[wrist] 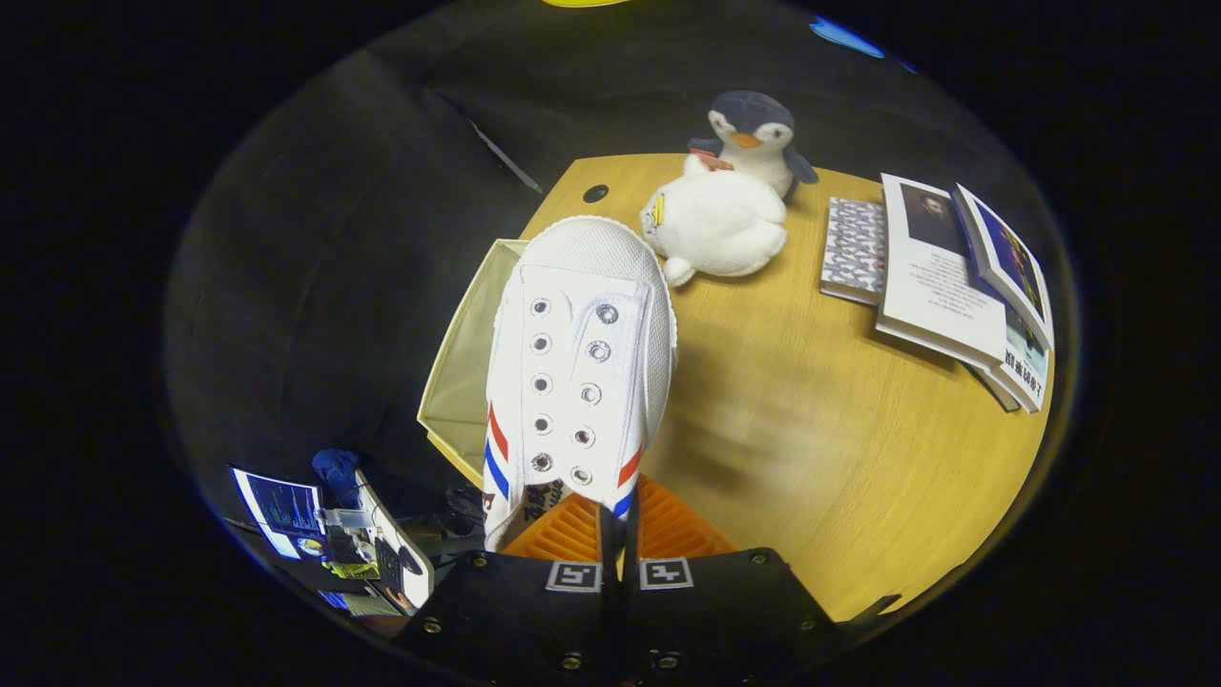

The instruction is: Open the storage box then place both shoes into the box .Put the left shoe in first, then the right shoe, with the right side of both shoes facing outward in a uniform manner.

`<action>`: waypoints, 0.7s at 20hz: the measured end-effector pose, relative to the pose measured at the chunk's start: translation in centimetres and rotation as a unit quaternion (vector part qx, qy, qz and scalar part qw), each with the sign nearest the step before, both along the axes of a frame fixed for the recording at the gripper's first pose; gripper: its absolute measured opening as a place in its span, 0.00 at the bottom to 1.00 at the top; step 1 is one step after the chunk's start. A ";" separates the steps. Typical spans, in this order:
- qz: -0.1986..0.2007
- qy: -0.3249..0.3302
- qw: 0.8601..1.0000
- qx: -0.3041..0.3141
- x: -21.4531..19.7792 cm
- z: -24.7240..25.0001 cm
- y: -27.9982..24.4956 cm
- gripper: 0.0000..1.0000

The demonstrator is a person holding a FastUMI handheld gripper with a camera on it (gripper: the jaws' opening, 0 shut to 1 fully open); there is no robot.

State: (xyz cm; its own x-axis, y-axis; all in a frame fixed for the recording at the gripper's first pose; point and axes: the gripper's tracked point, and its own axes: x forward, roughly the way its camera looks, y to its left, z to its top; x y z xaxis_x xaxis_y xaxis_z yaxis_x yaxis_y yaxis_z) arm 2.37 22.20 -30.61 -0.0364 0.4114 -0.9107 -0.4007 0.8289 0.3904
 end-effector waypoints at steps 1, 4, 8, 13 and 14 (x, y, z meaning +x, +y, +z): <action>0.009 -0.003 1.000 0.004 0.5 0.2 1.4 0.00; 0.028 -0.005 0.999 0.014 1.3 0.5 5.4 0.00; 0.054 -0.008 0.998 -0.011 2.0 -1.5 8.9 0.01; 0.049 0.019 0.998 -0.022 1.6 -4.1 11.8 0.08; 0.044 0.028 0.999 -0.008 1.5 -3.6 12.5 0.25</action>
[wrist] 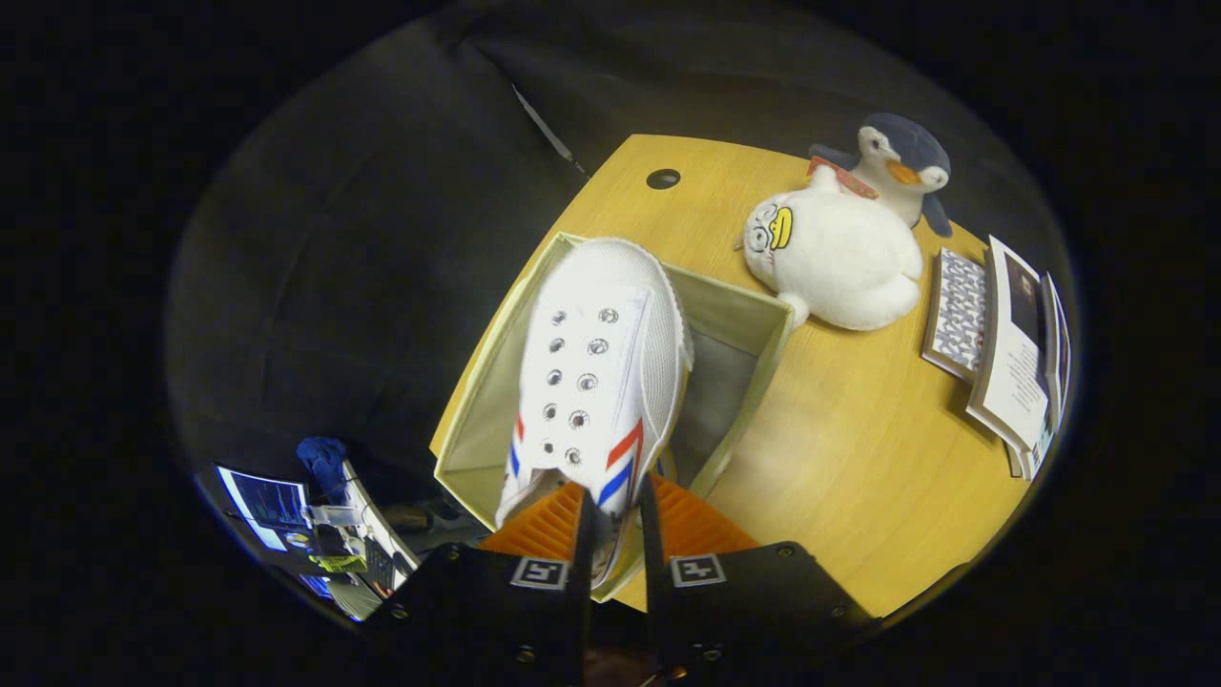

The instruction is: Open the storage box then place both shoes into the box .Put the left shoe in first, then the right shoe, with the right side of both shoes facing outward in a uniform manner.

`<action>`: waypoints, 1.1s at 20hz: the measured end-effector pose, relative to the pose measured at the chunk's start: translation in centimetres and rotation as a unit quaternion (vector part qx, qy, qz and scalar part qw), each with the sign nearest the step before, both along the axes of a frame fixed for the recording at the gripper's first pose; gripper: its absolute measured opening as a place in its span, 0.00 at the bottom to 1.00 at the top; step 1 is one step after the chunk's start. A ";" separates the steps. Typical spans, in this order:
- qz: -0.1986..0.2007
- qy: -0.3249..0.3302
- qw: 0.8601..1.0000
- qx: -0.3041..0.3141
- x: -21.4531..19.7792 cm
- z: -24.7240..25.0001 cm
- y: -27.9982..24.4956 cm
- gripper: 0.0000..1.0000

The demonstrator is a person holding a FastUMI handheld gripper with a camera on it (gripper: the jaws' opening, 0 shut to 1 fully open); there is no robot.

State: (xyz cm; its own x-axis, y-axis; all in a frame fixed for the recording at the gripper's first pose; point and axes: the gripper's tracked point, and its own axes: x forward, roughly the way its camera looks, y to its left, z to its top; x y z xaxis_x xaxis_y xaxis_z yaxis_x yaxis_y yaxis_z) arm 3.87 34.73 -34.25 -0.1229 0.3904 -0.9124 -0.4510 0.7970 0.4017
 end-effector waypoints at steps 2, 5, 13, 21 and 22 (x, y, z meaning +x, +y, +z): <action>-0.001 -0.005 1.000 0.012 0.5 0.4 0.6 0.52; 0.000 -0.017 1.000 0.019 1.0 1.7 0.4 0.84; -0.026 -0.069 0.997 0.031 2.2 5.4 -3.7 0.97; -0.131 -0.237 0.961 0.051 6.0 11.9 -11.9 0.98; -0.147 -0.270 0.950 0.052 6.5 13.5 -13.4 0.98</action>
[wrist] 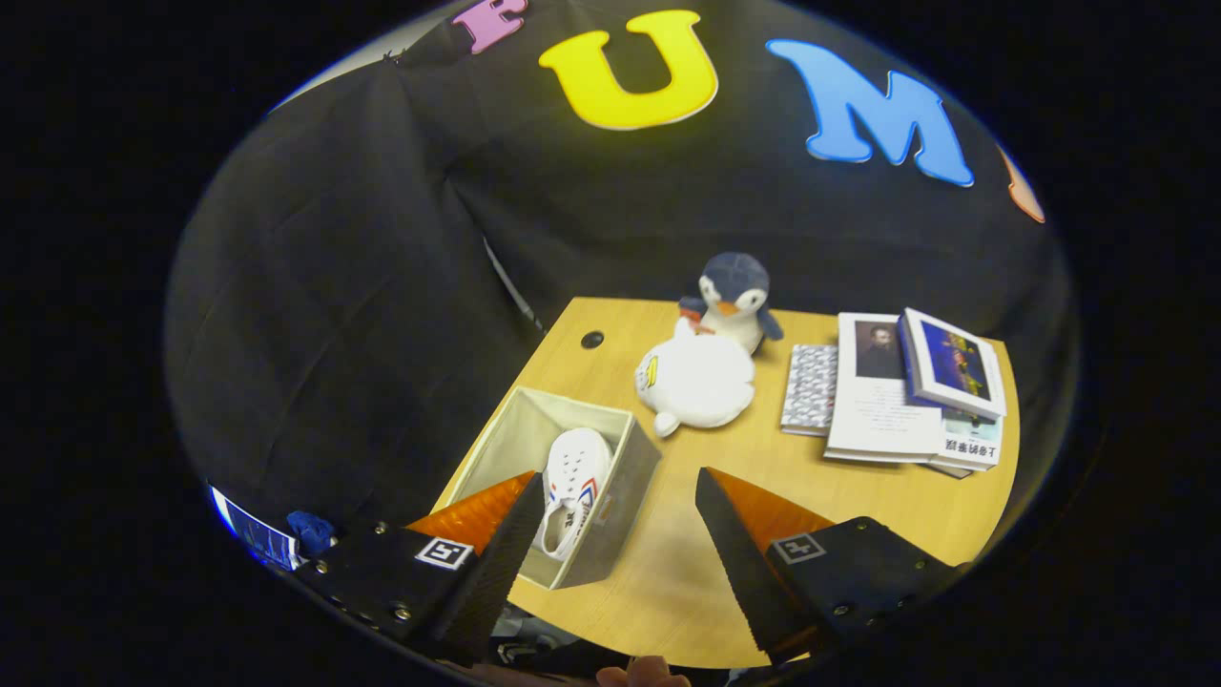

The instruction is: Open the storage box then place both shoes into the box .Put the left shoe in first, then the right shoe, with the right side of both shoes facing outward in a uniform manner.

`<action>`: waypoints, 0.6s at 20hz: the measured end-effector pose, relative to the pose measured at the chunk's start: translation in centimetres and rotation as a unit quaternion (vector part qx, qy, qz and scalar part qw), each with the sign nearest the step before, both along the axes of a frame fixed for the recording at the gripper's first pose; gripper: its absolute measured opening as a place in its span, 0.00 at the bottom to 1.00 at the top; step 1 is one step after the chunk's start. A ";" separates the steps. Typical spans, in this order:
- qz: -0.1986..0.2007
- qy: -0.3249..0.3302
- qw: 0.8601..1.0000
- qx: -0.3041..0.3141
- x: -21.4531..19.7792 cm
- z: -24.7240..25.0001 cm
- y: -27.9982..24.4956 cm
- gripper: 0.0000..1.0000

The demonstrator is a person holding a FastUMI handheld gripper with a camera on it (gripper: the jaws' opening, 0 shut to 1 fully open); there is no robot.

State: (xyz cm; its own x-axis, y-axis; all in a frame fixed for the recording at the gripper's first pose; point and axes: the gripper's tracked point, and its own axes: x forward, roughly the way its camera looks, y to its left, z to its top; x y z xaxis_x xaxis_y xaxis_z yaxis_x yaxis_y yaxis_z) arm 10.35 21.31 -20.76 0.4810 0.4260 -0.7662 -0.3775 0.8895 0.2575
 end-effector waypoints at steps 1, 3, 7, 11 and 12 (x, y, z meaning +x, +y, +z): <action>-0.013 -0.027 1.000 0.002 0.4 1.3 -1.0 0.98; -0.046 -0.093 0.994 0.012 0.9 4.7 -3.3 0.98; -0.118 -0.216 0.969 0.019 0.7 11.0 -8.4 0.98; -0.185 -0.316 0.931 0.006 -0.3 15.5 -13.8 0.98; -0.191 -0.343 0.920 -0.002 -0.6 16.6 -14.7 0.98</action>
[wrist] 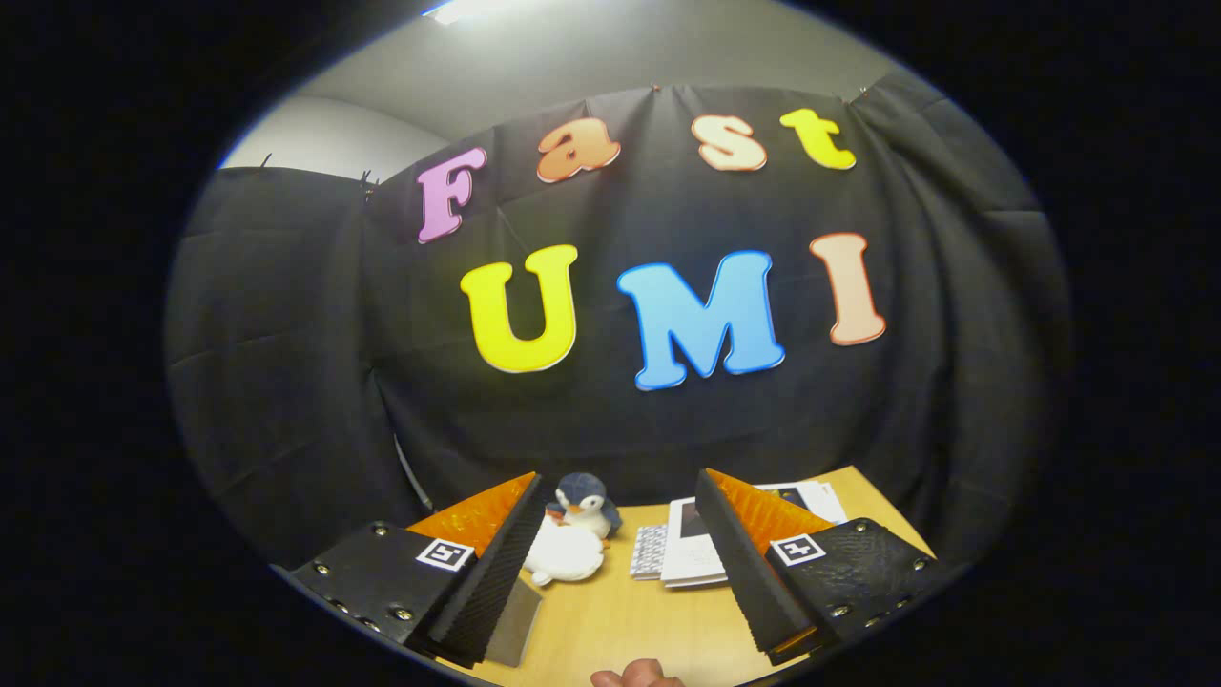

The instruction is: Open the storage box then place both shoes into the box .Put the left shoe in first, then the right shoe, with the right side of both shoes facing outward in a uniform manner.

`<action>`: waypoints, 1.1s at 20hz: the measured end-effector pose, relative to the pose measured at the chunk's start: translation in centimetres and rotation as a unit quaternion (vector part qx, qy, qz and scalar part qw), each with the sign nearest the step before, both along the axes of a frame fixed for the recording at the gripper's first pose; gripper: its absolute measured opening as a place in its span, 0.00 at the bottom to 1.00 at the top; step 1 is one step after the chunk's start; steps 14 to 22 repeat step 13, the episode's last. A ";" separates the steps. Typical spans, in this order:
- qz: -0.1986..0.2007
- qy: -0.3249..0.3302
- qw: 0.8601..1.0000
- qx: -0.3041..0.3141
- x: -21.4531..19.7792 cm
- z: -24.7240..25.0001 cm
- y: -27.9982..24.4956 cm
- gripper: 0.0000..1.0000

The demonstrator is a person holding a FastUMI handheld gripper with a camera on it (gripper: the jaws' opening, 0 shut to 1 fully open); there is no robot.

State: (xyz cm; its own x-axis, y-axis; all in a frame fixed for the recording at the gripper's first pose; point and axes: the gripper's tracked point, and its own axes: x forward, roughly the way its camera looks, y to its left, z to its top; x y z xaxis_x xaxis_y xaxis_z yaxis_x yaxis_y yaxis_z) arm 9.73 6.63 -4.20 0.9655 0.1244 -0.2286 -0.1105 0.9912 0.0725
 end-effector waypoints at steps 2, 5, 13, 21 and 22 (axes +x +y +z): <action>-0.012 -0.044 0.999 -0.021 -0.8 1.2 -1.2 0.98; -0.021 -0.061 0.997 -0.028 -2.3 1.1 -2.0 0.98; -0.015 -0.066 0.997 -0.034 -2.1 0.8 -3.4 0.97; -0.015 -0.066 0.997 -0.034 -2.1 0.8 -3.4 0.97; -0.015 -0.066 0.997 -0.034 -2.1 0.8 -3.4 0.97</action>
